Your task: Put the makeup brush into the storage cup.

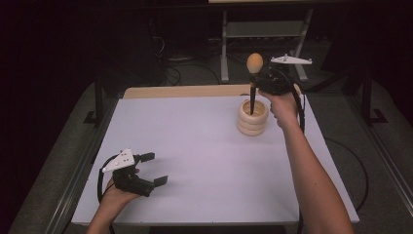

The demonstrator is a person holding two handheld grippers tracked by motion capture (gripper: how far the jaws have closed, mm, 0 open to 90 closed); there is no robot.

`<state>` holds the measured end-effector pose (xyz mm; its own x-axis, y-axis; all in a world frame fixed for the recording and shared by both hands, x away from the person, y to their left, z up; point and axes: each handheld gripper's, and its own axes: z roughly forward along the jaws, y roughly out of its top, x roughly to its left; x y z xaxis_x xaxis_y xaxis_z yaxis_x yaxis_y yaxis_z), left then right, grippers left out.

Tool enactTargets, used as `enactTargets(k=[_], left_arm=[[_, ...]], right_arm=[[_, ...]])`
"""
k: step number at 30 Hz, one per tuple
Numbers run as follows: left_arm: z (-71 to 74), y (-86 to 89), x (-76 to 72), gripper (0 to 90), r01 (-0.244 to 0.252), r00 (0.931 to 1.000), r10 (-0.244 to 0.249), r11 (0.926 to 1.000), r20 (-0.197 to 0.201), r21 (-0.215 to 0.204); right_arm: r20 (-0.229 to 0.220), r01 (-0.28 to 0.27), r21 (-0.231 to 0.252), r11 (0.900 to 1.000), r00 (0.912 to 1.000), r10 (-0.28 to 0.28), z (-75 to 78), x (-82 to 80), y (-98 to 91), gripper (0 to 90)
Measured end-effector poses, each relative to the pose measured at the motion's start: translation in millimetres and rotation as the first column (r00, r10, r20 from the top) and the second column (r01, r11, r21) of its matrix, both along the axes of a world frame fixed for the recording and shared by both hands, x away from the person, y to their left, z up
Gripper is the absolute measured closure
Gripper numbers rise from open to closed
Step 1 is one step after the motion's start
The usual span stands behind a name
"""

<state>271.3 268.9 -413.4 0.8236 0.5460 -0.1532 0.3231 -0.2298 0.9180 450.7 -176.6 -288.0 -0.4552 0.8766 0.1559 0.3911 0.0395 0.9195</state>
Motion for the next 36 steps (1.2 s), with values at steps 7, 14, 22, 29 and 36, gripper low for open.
enactTargets(k=[7,14,22,29,36], left_arm=[[0.1,0.0,0.1,0.0,0.003,1.0000,-0.003,1.0000,0.003,-0.001],[0.3,0.2,0.0,0.0,0.002,1.0000,-0.002,1.0000,0.002,-0.001],[0.0,-0.4,0.0,0.0,0.005,1.0000,-0.005,1.0000,0.003,-0.001],[-0.1,-0.7,0.1,0.0,0.004,1.0000,-0.004,1.0000,0.002,-0.002],[-0.1,-0.3,0.3,0.0,0.005,1.0000,-0.005,1.0000,0.002,0.000]], right_arm=[[-0.001,0.003,-0.012,0.9999,1.0000,-0.003,-5.9,4.1,1.6,61.1],[-0.007,0.002,-0.028,0.9996,1.0000,-0.002,-11.1,6.7,4.1,61.1],[-0.025,0.007,-0.032,0.9994,0.9996,-0.008,-18.6,8.8,4.4,61.1],[-0.034,0.011,-0.041,0.9991,0.9993,-0.013,-25.8,11.5,2.7,61.1],[-0.046,0.016,-0.048,0.9987,0.9988,-0.018,-30.1,13.1,3.0,61.1]])
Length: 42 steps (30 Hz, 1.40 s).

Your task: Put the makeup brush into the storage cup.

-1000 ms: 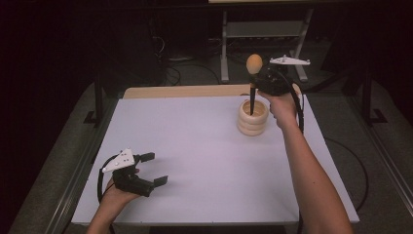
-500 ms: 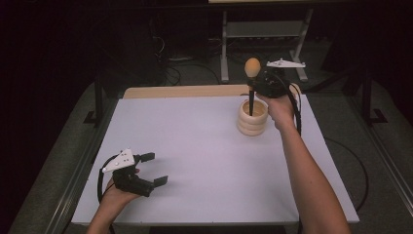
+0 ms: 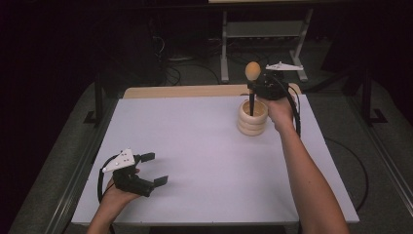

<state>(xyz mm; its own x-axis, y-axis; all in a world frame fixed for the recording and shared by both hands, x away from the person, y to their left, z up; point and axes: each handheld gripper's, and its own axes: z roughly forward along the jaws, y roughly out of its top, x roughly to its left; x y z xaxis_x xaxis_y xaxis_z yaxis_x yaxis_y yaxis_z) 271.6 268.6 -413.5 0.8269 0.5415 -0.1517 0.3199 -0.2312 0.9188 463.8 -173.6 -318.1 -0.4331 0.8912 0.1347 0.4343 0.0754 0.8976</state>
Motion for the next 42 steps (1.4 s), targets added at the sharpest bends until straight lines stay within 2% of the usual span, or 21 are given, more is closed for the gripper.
enactTargets(k=[25,32,36,37,39,42], left_arm=[[-0.1,-0.4,-0.2,0.0,-0.001,1.0000,0.001,1.0000,-0.002,-0.001],[-0.2,-0.8,-0.4,0.0,-0.002,1.0000,0.002,1.0000,-0.003,-0.003],[-0.3,-1.0,-0.3,0.0,-0.001,1.0000,0.001,1.0000,-0.003,-0.004],[-0.3,-1.0,-0.4,0.0,-0.002,1.0000,0.002,1.0000,-0.004,-0.005],[-0.3,-1.0,-0.3,0.0,-0.001,1.0000,0.001,1.0000,-0.002,-0.004],[-0.3,-1.1,-0.2,0.0,0.001,1.0000,-0.001,1.0000,0.000,-0.003]], right_arm=[[-0.035,-0.003,-0.034,0.9994,0.9994,0.002,-19.7,0.3,-2.9,61.1],[-0.061,-0.019,-0.042,0.9990,0.9980,0.017,-27.5,0.6,-1.7,61.0],[-0.095,-0.030,-0.044,0.9986,0.9951,0.026,-30.6,0.9,-1.1,60.5],[-0.102,-0.036,-0.053,0.9980,0.9943,0.030,-31.9,1.4,-1.0,59.6],[-0.124,-0.039,-0.053,0.9978,0.9918,0.032,-34.0,1.7,-0.4,51.0],[-0.125,-0.039,-0.077,0.9963,0.9917,0.029,-35.3,1.4,-0.5,42.4]])
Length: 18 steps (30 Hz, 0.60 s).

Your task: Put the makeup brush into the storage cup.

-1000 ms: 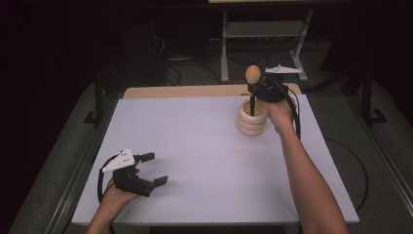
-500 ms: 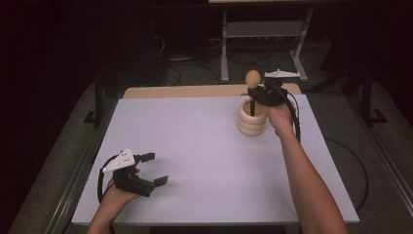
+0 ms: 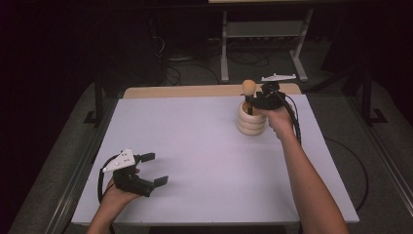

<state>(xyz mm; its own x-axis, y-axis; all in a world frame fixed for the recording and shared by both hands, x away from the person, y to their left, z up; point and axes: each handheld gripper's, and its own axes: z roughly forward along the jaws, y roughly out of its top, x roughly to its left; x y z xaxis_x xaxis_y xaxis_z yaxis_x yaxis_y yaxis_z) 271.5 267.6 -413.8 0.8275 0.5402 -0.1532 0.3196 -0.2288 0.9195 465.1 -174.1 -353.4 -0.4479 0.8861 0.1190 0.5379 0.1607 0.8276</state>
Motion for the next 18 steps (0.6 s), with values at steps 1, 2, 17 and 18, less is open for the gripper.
enactTargets(k=[1,2,17,18], left_arm=[[0.0,-0.1,0.0,0.0,0.001,1.0000,-0.001,1.0000,0.000,0.000],[-0.1,-0.2,0.0,0.0,0.001,1.0000,-0.001,1.0000,0.002,0.002],[0.7,-0.7,0.1,0.0,-0.002,1.0000,0.002,1.0000,-0.001,-0.001],[0.6,-0.8,0.2,0.0,-0.003,1.0000,0.003,1.0000,-0.002,-0.004]], right_arm=[[0.003,0.002,-0.009,1.0000,1.0000,-0.002,-0.4,-0.1,0.1,40.4],[-0.001,0.006,-0.010,0.9999,1.0000,-0.006,-0.5,-0.5,0.3,37.8],[0.046,-0.001,-0.004,1.0000,0.9989,0.001,3.1,-10.5,-4.4,11.6],[0.047,-0.007,-0.004,1.0000,0.9989,0.007,3.2,-10.8,-4.7,10.9]])
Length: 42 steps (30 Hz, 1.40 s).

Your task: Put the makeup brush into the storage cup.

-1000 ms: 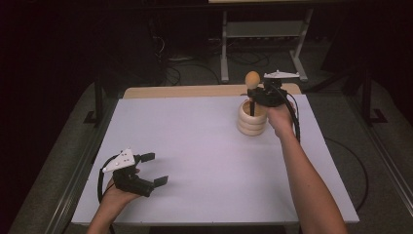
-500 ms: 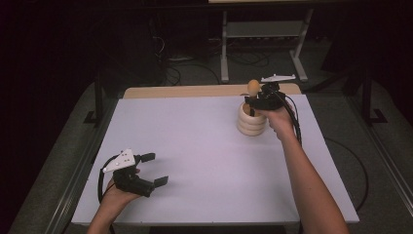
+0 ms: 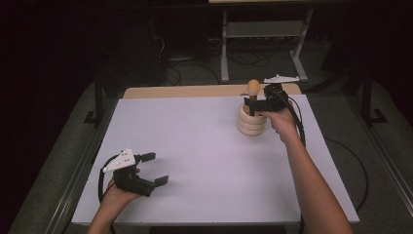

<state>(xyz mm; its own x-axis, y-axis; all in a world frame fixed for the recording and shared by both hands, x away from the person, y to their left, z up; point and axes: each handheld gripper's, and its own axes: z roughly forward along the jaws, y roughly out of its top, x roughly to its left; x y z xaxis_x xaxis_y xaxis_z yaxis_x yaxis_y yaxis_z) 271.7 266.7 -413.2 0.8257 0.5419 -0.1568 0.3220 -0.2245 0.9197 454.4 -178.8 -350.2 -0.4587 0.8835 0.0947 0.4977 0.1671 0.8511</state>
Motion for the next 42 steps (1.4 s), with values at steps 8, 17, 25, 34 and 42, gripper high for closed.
enactTargets(k=[8,17,25,34,42], left_arm=[[-0.2,0.1,1.1,0.0,-0.004,1.0000,0.004,1.0000,-0.004,-0.004],[-0.5,2.5,0.2,0.0,-0.006,1.0000,0.006,1.0000,0.002,-0.006],[0.4,2.2,-1.3,0.0,-0.009,1.0000,0.009,0.9999,0.001,-0.009],[0.3,2.2,-1.0,0.0,-0.009,1.0000,0.009,0.9999,-0.001,-0.006],[-0.4,2.4,-0.6,0.0,-0.009,1.0000,0.009,0.9999,0.001,-0.009]], right_arm=[[0.008,-0.016,0.001,0.9999,0.9998,0.016,1.9,-5.1,0.1,8.9],[0.024,-0.044,-0.002,0.9990,0.9987,0.044,0.3,-19.1,1.0,7.3],[0.047,-0.065,-0.001,0.9979,0.9968,0.065,-0.6,-34.5,0.3,6.6],[0.070,-0.086,0.007,0.9963,0.9940,0.085,-1.5,-48.0,-2.6,5.3],[0.081,-0.104,0.022,0.9943,0.9914,0.102,-5.1,-61.3,-6.2,3.9]])
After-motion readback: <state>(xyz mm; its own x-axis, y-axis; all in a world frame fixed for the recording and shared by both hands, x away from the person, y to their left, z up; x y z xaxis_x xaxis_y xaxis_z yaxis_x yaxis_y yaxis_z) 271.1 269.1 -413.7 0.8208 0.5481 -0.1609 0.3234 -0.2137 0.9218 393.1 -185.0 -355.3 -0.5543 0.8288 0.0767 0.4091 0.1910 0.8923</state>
